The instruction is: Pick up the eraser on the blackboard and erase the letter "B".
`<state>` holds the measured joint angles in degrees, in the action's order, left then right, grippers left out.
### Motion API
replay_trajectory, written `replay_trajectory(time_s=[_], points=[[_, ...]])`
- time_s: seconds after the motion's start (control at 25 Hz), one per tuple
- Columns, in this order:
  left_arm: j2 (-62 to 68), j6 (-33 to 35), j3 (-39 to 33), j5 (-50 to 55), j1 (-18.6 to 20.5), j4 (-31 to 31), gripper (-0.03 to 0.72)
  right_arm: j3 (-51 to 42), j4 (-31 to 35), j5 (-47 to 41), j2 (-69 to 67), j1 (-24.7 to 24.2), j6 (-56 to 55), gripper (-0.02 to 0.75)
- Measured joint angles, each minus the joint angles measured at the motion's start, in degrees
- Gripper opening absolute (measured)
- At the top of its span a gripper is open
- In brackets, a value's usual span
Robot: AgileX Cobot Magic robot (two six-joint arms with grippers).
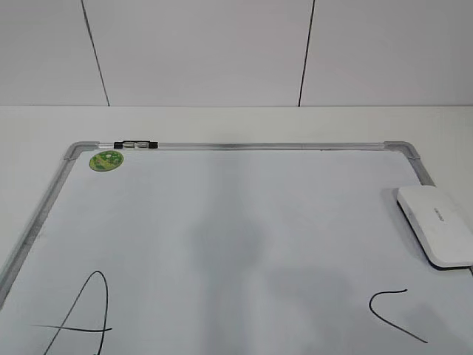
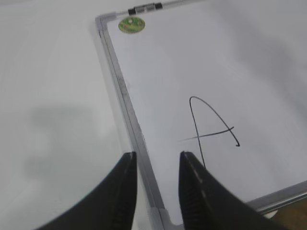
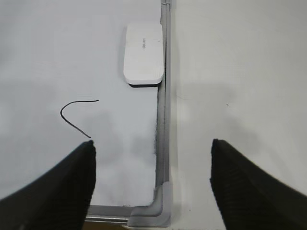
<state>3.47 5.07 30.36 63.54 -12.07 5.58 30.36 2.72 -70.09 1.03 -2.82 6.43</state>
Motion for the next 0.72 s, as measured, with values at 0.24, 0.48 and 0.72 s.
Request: replay_trajectory(time_s=[0.24, 0.48, 0.72], points=[[-2.79, 0.0, -0.2, -0.12, 0.0, 0.0, 0.225, -1.56, 0.53, 2.96, 0.0, 0.0, 0.11, 0.572], [-2.79, -3.94, -0.34, -0.12, 0.0, 0.19, 0.225, -1.9, 1.21, 3.28, 0.0, 0.0, 0.11, 0.572], [-2.79, -4.42, -0.34, -0.12, 0.0, -1.38, 0.225, -1.9, 1.21, 3.28, 0.0, 0.0, 0.11, 0.572]])
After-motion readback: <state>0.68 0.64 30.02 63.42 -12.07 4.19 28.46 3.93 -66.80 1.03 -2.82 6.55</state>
